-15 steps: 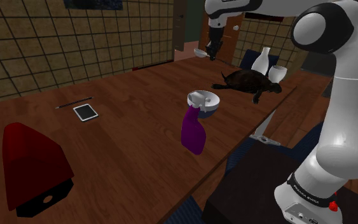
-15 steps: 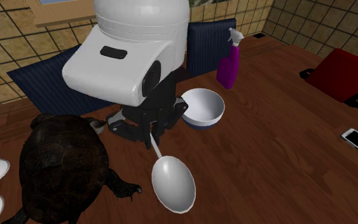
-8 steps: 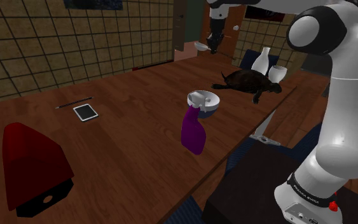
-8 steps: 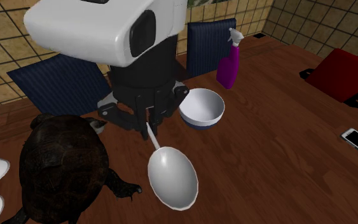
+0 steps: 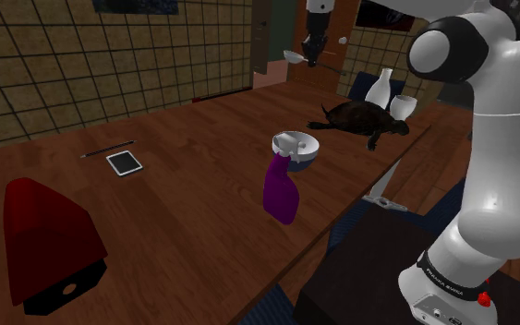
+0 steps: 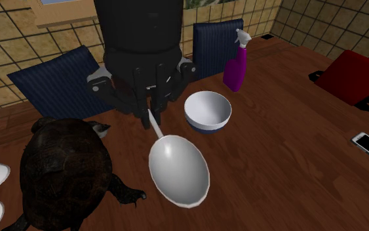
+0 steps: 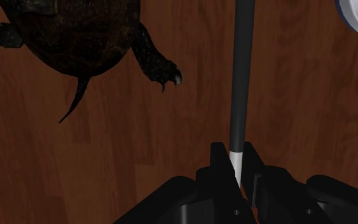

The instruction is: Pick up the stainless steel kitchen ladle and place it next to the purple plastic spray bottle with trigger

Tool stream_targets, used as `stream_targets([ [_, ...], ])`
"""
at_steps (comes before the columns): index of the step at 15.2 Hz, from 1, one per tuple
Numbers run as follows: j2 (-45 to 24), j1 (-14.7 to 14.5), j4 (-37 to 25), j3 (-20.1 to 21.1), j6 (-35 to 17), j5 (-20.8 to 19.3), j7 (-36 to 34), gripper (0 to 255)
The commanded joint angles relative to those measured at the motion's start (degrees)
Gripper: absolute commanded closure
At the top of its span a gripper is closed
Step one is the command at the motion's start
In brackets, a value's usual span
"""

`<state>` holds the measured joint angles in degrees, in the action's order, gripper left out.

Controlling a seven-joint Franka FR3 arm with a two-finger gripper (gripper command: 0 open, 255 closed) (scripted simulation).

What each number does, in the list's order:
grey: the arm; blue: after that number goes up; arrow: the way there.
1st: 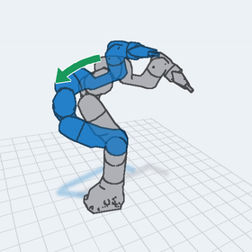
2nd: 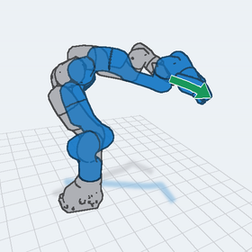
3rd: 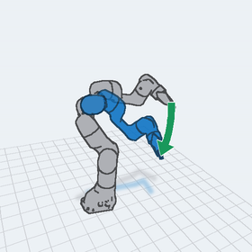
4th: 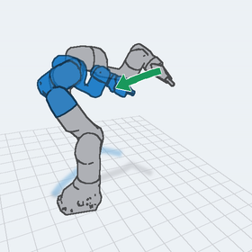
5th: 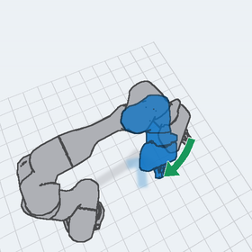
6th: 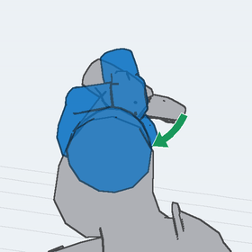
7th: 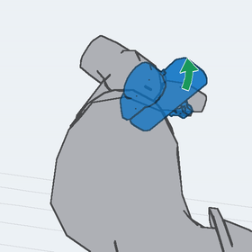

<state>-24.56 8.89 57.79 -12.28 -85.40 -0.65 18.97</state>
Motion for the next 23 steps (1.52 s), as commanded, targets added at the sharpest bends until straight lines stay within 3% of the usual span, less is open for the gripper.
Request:
stream_targets([
  [1, -1.6, 0.5, -4.4, 0.0, 2.7, 0.3, 0.3, 255],
  [5, -5.8, 1.6, -14.3, 0.1, 8.6, 1.1, 0.8, 255],
  [8, 0.7, -2.6, -4.0, 0.5, 5.0, -0.5, -2.9, 255],
  [12, 6.2, -7.3, 4.1, 1.7, 2.8, -2.2, -8.0, 255],
  [23, 13.0, -17.5, 13.2, 6.7, 1.9, -4.9, -22.5, 255],
])
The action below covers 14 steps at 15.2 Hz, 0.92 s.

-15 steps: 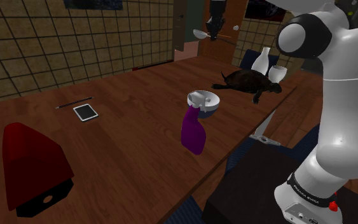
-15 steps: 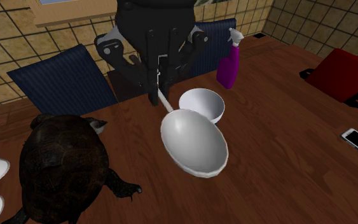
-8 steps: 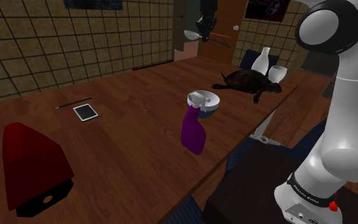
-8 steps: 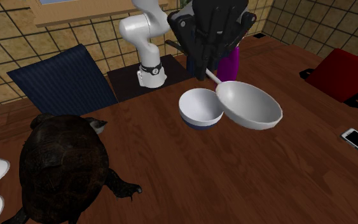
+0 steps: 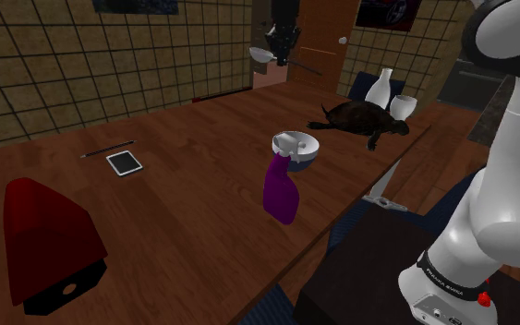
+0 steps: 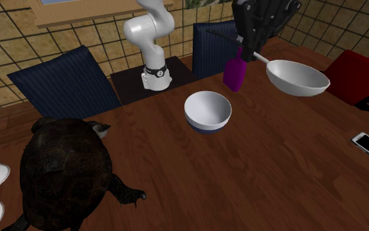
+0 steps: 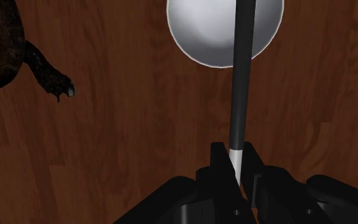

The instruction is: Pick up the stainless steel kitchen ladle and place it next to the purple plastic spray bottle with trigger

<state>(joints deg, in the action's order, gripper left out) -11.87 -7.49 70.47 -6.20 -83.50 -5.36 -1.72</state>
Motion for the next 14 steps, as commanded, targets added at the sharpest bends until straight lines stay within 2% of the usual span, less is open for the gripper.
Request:
stream_targets([
  [1, 0.5, -2.0, 0.7, 1.2, 0.1, -0.4, -3.1, 255],
  [8, -0.3, -7.8, -0.7, 4.7, 1.8, -1.1, -12.2, 255],
  [14, -3.9, -12.9, -6.0, 7.6, 4.4, -1.8, -19.7, 255],
])
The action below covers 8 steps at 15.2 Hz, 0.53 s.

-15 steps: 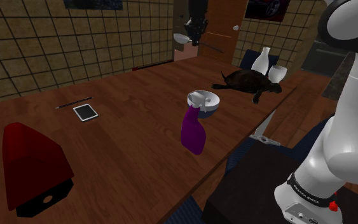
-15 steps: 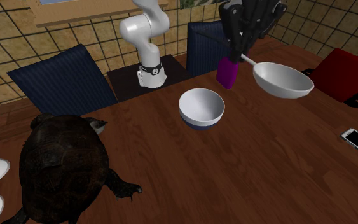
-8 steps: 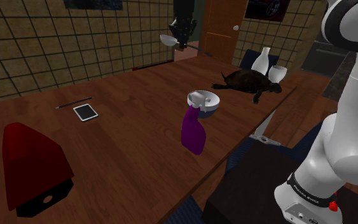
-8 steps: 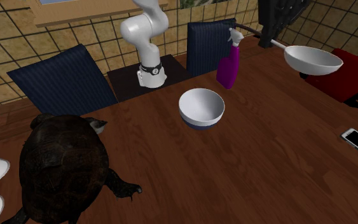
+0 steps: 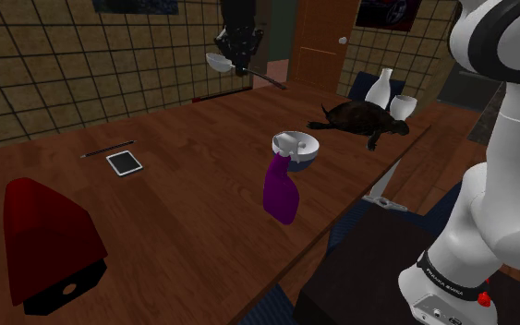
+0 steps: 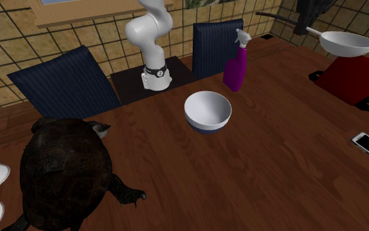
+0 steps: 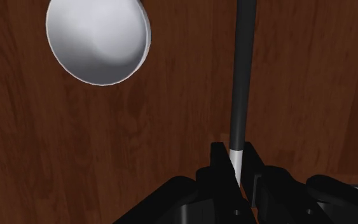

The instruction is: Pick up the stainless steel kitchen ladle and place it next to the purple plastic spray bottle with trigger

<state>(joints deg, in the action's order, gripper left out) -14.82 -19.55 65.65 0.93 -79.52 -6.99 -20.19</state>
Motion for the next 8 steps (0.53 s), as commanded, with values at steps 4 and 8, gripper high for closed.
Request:
stream_targets([
  [4, -1.5, -2.3, -0.4, 1.2, -0.6, -0.3, -3.6, 255],
  [8, 0.3, -2.2, 5.4, 1.2, -4.6, -0.2, -4.0, 255],
])
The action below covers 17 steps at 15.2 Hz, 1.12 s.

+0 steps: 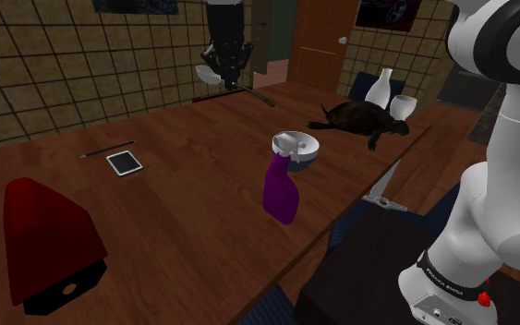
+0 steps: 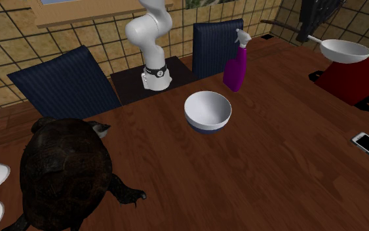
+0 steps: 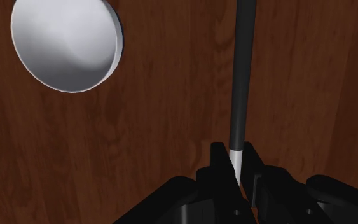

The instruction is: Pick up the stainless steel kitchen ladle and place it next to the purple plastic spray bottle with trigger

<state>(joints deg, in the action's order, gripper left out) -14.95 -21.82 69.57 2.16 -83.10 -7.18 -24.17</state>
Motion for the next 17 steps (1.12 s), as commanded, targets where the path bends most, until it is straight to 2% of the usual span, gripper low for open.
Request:
stream_targets([
  [1, 0.8, 0.1, 2.8, 0.0, -2.0, 0.1, -0.1, 255],
  [17, 3.6, 0.5, 19.1, -0.1, -15.5, 0.1, -1.4, 255],
])
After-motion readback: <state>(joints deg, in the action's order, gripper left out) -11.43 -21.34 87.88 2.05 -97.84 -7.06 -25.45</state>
